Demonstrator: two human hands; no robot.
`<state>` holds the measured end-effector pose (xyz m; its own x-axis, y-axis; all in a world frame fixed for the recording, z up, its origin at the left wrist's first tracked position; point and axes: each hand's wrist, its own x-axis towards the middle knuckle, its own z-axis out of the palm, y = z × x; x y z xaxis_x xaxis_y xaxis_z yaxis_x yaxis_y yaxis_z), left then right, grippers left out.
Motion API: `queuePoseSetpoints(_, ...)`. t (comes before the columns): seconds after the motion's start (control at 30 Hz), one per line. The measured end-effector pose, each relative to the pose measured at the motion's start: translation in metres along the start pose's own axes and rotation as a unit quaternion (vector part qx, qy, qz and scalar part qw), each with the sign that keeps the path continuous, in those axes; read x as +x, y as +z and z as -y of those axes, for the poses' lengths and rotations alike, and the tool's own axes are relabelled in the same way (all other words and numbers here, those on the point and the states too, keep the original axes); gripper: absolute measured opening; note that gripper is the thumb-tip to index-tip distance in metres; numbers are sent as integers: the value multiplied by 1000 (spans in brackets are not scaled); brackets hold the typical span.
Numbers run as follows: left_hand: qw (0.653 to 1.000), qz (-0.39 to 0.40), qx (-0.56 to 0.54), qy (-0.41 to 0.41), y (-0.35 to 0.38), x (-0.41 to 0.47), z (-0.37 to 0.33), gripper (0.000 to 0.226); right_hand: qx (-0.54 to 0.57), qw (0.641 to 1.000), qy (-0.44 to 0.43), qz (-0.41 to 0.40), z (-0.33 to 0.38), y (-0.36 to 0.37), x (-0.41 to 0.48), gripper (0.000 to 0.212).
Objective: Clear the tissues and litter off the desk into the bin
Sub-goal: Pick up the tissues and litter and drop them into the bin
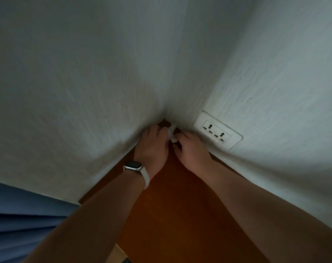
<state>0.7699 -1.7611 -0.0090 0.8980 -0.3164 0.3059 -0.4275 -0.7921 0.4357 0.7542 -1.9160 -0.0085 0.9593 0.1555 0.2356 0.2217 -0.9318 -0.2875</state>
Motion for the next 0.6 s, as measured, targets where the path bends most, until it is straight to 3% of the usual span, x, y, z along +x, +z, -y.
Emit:
queuePoseSetpoints(0.23,999,-3,18,-33,-19,-27,-9,30,50,997,7,50,7,-11,-6,4)
queuePoseSetpoints(0.6,990,70,-105,-66,-96,-67,-52,35,87,988,110,73,39,-114,-81,9)
